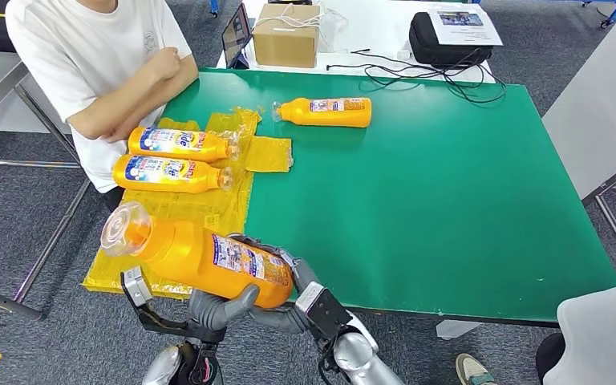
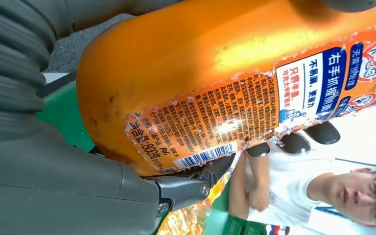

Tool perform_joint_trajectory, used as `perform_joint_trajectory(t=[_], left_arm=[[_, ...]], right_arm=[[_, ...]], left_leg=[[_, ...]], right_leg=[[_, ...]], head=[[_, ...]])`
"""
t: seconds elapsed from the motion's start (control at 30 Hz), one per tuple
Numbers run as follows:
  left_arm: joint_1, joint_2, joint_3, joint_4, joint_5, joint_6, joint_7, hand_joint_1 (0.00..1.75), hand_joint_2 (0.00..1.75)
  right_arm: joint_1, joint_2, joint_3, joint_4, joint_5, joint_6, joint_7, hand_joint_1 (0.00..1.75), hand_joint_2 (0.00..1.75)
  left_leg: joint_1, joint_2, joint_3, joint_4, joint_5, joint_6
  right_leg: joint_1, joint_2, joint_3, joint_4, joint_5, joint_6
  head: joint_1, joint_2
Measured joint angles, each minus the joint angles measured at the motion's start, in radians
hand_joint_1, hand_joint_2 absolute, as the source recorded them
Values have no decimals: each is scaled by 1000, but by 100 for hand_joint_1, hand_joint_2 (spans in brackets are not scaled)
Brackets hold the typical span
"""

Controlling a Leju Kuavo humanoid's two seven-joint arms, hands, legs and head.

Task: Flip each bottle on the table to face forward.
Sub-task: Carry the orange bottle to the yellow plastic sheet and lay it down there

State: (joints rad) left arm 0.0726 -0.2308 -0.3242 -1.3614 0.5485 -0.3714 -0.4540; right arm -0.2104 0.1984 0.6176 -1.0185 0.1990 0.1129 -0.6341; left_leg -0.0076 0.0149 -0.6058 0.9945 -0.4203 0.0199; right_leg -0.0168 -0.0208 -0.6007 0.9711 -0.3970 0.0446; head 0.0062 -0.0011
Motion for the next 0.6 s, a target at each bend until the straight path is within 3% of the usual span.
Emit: perform_joint_trajectory(t=[0.1, 0.23, 0.37, 0.5, 0.6], left_arm=[[2, 0, 8, 0, -18, -14, -14, 175, 175], [6, 0, 22, 1, -33, -35, -28, 175, 175], [7, 0, 35, 3, -45, -40, -29, 175, 175], [6, 0, 39, 3, -79, -17, -28, 175, 175], [-2, 0, 40, 3, -149, 68, -26, 175, 175]], right_arm=[[-1, 0, 4, -3, -3, 7, 18, 170, 175], [-4, 1, 8, -7, -15, 23, 58, 3, 175], [-6, 6, 8, -9, -34, 26, 95, 0, 0], [-5, 9, 7, -14, -38, 5, 107, 0, 0], [12, 10, 7, -40, -11, -59, 100, 0, 0]], left_leg=[[0, 0, 0, 0, 0, 0], [0, 0, 0, 0, 0, 0], [0, 0, 0, 0, 0, 0], [0, 0, 0, 0, 0, 0], [0, 0, 0, 0, 0, 0]], right_leg=[[0, 0, 0, 0, 0, 0], [0, 0, 0, 0, 0, 0], [0, 0, 0, 0, 0, 0], [0, 0, 0, 0, 0, 0], [0, 0, 0, 0, 0, 0]], head=[[0, 0], [0, 0], [0, 0], [0, 0], [0, 0]])
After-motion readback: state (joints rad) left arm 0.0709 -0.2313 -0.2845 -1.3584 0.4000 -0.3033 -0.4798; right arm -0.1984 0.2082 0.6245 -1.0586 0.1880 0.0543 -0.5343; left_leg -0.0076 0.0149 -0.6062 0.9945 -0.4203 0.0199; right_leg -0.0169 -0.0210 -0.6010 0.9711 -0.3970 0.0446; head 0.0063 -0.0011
